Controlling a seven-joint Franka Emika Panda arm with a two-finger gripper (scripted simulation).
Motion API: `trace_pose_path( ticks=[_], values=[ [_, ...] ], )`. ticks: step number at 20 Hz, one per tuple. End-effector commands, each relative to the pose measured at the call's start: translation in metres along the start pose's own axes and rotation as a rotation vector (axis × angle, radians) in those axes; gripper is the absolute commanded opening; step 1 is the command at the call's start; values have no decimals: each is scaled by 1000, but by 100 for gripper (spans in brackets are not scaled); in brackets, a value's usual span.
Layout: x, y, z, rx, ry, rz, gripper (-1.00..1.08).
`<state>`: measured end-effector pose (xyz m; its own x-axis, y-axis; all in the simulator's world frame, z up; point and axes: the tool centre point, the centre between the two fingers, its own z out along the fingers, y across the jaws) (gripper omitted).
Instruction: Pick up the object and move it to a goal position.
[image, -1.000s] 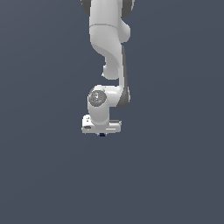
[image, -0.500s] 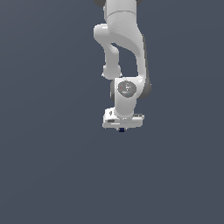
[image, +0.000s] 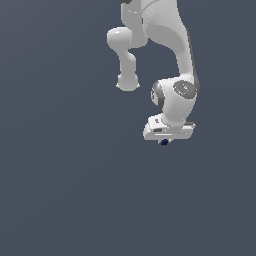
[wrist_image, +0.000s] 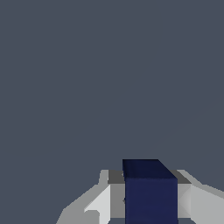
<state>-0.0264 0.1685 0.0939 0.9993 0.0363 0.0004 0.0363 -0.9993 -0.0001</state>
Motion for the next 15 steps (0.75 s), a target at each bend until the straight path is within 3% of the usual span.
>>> trace_pose_path(
  ticks=[1,8,15],
  values=[
    [-1,-21,-7,-1,0,2,-100],
    [-1,-53,-17,-1,0,2,-100],
    [1,-51,-16,0,0,2,-100]
  ],
)
